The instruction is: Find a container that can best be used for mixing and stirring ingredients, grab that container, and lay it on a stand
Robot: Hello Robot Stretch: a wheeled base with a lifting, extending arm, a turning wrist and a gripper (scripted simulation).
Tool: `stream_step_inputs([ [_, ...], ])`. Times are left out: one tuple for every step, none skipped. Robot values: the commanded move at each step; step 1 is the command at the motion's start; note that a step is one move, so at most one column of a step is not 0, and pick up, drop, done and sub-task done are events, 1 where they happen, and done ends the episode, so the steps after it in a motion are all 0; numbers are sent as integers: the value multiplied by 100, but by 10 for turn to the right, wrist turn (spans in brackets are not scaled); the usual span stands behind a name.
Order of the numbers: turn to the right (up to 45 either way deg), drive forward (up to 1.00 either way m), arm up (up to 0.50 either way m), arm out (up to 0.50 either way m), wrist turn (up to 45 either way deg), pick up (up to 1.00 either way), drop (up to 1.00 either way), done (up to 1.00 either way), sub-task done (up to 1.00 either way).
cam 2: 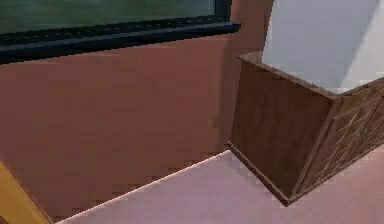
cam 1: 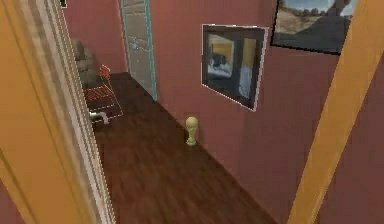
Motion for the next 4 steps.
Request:
stream_step_inputs([
  [450, 0, 0, 0, 0, 0, 0, 0, 0],
  [450, 0, 0, 0, 0, 0, 0, 0, 0],
  [450, 0, 0, 0, 0, 0, 0, 0, 0],
  [270, 0, 0, 0, 0, 0, 0, 0, 0],
])
